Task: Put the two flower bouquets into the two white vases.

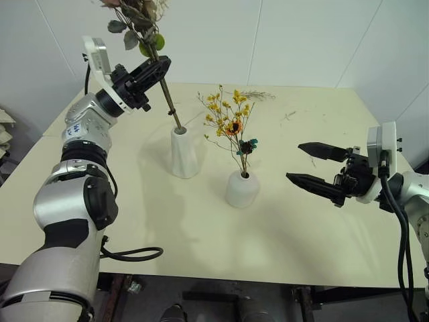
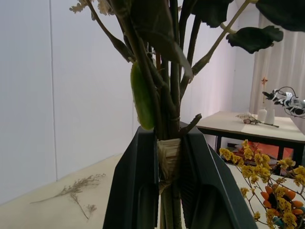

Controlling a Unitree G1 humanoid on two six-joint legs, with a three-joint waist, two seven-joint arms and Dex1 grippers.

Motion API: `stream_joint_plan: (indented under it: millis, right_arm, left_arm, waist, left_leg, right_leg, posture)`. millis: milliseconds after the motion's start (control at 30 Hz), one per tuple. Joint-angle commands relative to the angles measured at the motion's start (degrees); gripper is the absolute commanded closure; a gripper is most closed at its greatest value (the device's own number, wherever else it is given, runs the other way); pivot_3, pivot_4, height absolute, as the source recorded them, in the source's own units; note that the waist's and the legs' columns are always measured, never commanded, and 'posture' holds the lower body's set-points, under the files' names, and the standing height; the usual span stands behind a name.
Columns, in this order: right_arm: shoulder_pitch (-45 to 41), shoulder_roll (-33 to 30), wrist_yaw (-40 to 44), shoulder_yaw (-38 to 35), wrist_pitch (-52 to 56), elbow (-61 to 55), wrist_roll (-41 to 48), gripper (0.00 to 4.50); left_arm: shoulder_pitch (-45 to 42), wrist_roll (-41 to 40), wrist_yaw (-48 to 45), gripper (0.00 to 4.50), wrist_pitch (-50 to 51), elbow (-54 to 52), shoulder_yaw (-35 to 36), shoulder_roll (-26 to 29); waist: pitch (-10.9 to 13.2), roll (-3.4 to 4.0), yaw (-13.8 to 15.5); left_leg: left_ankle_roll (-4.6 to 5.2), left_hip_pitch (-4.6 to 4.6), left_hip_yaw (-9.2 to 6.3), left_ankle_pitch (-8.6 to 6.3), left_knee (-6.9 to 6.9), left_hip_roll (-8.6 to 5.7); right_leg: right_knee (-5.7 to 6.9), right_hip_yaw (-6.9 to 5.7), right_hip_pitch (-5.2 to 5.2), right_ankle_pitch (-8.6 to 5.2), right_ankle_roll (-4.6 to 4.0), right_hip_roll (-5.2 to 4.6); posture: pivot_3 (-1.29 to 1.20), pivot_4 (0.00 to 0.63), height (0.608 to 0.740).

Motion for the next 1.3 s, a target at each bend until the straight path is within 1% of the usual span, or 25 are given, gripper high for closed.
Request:
stream_joint_plan:
  millis: [33, 567, 967, 1300]
  right_arm:
    - [0.7, -0.6, -0.5, -1.3, -0.7, -2.1, 0.5, 0.0]
    - [0.4, -0.4, -1.1, -0.4, -1.0, -1.5, -0.2, 0.0]
    - [0.4, -0.2, -1.3, -0.2, -1.3, -1.5, -0.3, 0.0]
    - [0.1, 0.0, -1.3, 0.3, -1.5, -1.2, -0.6, 0.0]
  left_arm:
    - [-0.5, 0.3, -0.2, 4.24, -1.1, -0.8, 0.3, 0.2]
    - [0.7, 2.0, -2.2, 4.24, -0.9, -0.7, -0.1, -0.2]
    - [2.0, 3.9, 0.5, 4.24, -2.7, -0.5, -0.7, -0.8]
    - [2.7, 3.4, -0.3, 4.24, -1.8, -0.5, -0.3, -1.8]
  waist:
    - [0.0, 0.0, 0.0]
    - [0.0, 0.0, 0.0]
    - [0.0, 0.0, 0.0]
    - [0.0, 0.0, 0.0]
  left_leg:
    - [0.0, 0.01, 0.0, 0.0, -0.01, 0.0]
    - [0.01, 0.01, 0.0, 0.01, 0.01, 0.0]
    - [0.01, 0.01, -0.01, 0.01, 0.01, 0.0]
    - [0.01, 0.01, -0.01, 0.01, 0.02, 0.0]
  right_leg:
    - [0.0, 0.0, 0.0, 0.0, 0.0, 0.0]
    - [0.05, 0.0, 0.0, 0.0, 0.0, 0.0]
    - [0.05, 0.0, 0.0, 0.0, 0.0, 0.0]
    - [0.06, 0.0, 0.0, 0.0, 0.0, 0.0]
  posture:
    - [0.0, 0.15, 0.74]
    - [0.0, 0.15, 0.74]
    - [0.0, 0.15, 0.74]
    - [0.0, 0.15, 0.74]
